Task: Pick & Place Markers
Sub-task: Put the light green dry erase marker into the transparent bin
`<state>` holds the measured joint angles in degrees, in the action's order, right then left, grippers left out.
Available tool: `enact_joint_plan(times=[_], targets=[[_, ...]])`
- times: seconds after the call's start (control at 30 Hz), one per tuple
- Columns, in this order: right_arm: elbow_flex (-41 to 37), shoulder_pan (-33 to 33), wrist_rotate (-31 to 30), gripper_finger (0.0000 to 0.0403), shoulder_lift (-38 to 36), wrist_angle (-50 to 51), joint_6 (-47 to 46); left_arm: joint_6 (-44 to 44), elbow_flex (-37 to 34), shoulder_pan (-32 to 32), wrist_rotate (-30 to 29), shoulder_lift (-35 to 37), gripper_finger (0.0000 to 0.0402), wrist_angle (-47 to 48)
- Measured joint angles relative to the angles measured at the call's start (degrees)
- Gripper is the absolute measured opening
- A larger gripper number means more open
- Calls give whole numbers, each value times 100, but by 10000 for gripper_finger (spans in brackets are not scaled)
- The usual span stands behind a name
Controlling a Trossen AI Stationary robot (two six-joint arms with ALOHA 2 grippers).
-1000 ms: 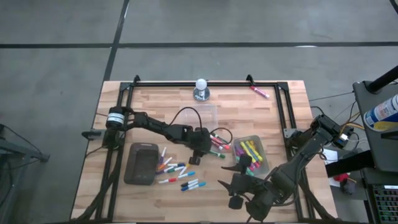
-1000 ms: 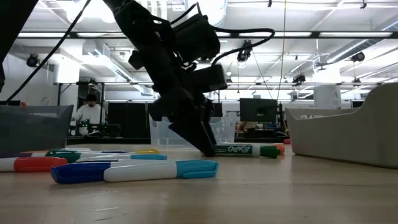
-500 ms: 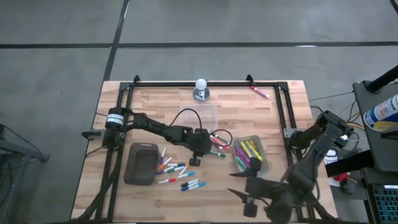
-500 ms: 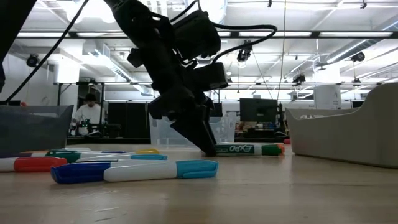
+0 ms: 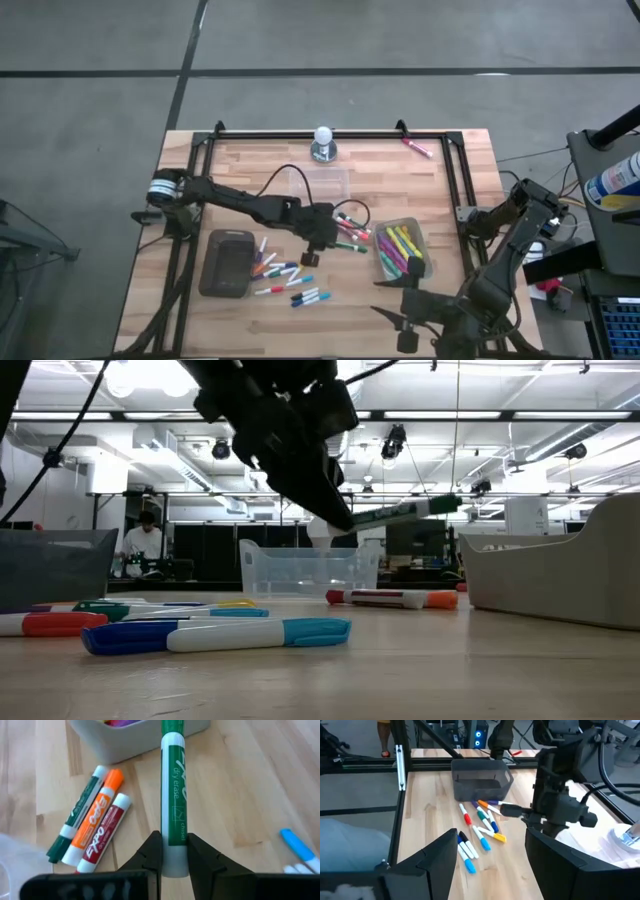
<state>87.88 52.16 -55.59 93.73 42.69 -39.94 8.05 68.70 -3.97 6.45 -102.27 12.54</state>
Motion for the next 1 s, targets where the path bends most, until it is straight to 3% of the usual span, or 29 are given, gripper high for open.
enact_joint_plan(times=[0.17,0.47,0.77,0.87,1.0], targets=[[0,-4,-33,224,0,41,0,0,-70,2,-59,347,54,290],[-64,-4,-313,224,9,43,4,48,-70,19,-713,973,54,1007],[-118,-7,-456,224,13,33,7,273,-150,623,-2634,1146,54,1644],[-131,-24,-462,224,13,34,4,224,-153,1024,-2561,1105,62,1670],[-142,-64,-463,224,13,31,7,187,-153,1493,-1906,1002,70,1591]])
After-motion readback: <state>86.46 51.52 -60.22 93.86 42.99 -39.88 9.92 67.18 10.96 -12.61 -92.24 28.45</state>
